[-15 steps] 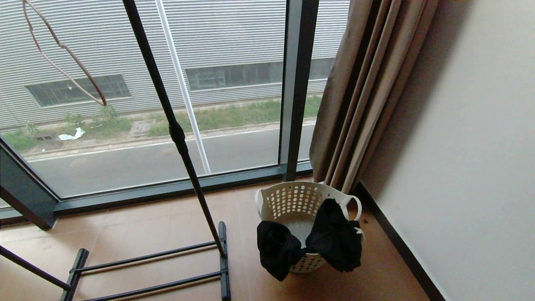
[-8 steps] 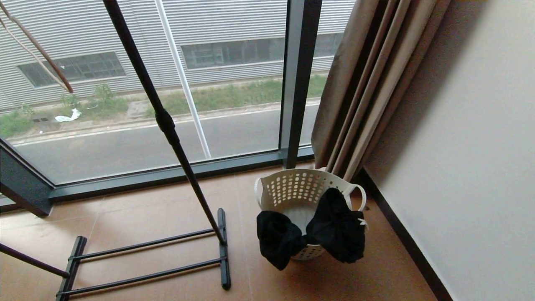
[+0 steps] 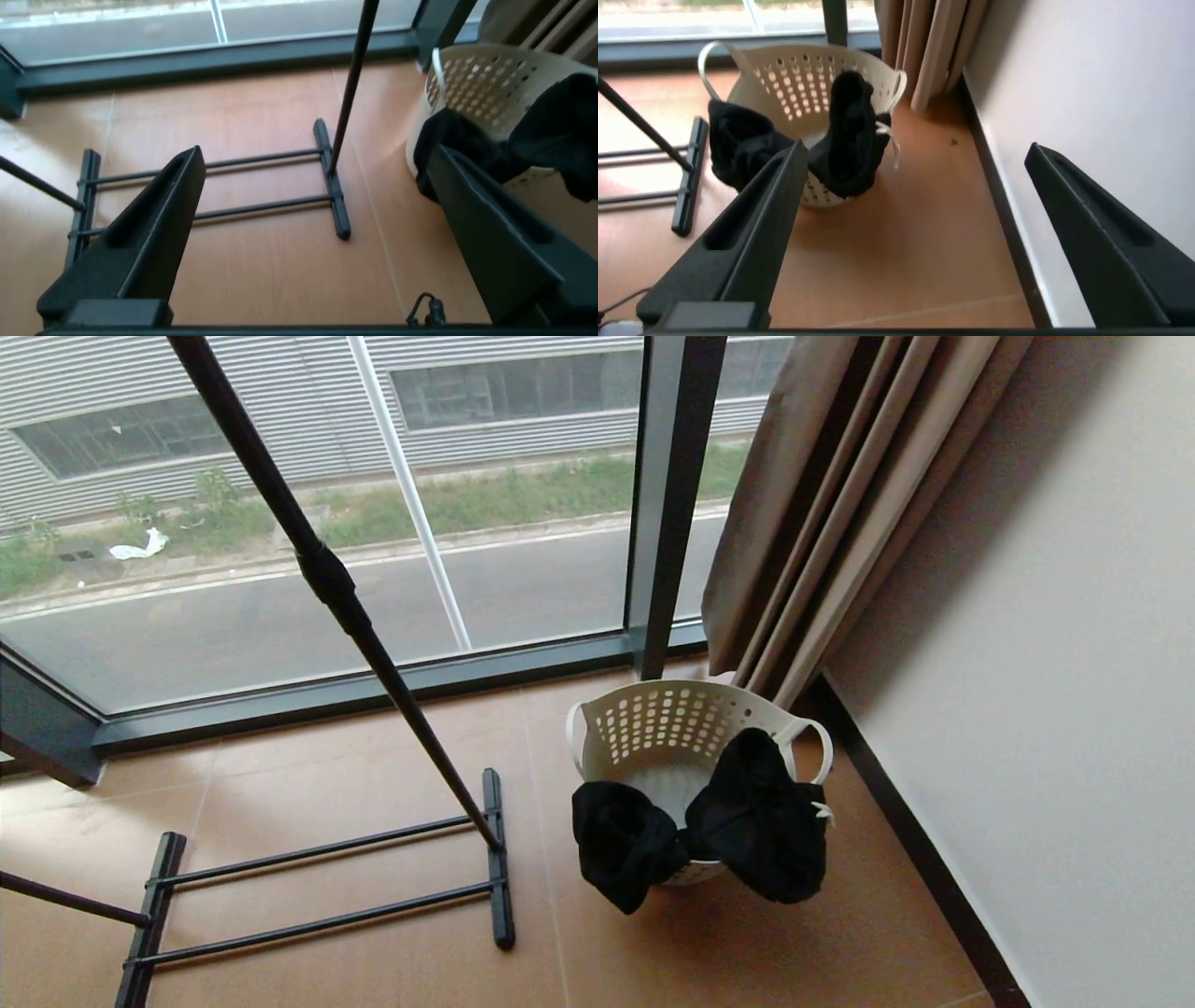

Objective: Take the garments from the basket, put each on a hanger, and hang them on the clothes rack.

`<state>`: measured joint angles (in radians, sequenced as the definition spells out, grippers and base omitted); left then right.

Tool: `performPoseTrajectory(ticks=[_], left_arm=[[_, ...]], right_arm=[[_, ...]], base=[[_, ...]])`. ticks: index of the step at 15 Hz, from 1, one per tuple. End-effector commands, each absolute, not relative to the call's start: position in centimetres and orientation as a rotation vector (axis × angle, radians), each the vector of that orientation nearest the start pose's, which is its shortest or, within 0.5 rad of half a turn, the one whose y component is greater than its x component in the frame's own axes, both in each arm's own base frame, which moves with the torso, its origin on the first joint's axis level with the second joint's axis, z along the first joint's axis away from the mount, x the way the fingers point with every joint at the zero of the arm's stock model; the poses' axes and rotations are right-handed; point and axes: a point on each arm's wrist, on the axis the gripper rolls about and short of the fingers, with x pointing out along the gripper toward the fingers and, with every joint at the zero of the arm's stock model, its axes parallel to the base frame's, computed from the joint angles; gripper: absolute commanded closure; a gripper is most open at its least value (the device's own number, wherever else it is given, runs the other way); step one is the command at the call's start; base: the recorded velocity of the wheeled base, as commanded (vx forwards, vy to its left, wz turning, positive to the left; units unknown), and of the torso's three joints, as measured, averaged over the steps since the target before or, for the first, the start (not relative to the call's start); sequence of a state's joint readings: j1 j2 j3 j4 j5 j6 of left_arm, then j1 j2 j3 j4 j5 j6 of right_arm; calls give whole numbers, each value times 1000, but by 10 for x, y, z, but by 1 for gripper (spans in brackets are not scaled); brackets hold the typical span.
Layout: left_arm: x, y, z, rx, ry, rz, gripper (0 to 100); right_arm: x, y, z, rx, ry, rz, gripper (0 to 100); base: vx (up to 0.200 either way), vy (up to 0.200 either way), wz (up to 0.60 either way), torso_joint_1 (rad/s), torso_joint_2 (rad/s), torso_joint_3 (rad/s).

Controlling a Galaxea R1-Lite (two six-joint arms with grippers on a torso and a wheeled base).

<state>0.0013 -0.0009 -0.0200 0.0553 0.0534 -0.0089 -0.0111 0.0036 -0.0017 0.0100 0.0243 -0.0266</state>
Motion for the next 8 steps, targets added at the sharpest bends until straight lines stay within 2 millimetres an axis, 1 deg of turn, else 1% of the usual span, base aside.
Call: performPoseTrajectory(ticks=[1,6,8], left_arm=[[-24,1,75,-8,35,55,0],[-24,1,75,-8,35,54,0],[-24,1,75,-5,35,54,0]], right_arm=[[-23,1,75,-27,15,14,0],[-23,1,75,-35,20,16,0],[-17,1,77,-66,92,101,0]], base=[[0,0,0,2,-2,-193],[0,0,0,1,0,-202],[0,0,0,2,5,-115]])
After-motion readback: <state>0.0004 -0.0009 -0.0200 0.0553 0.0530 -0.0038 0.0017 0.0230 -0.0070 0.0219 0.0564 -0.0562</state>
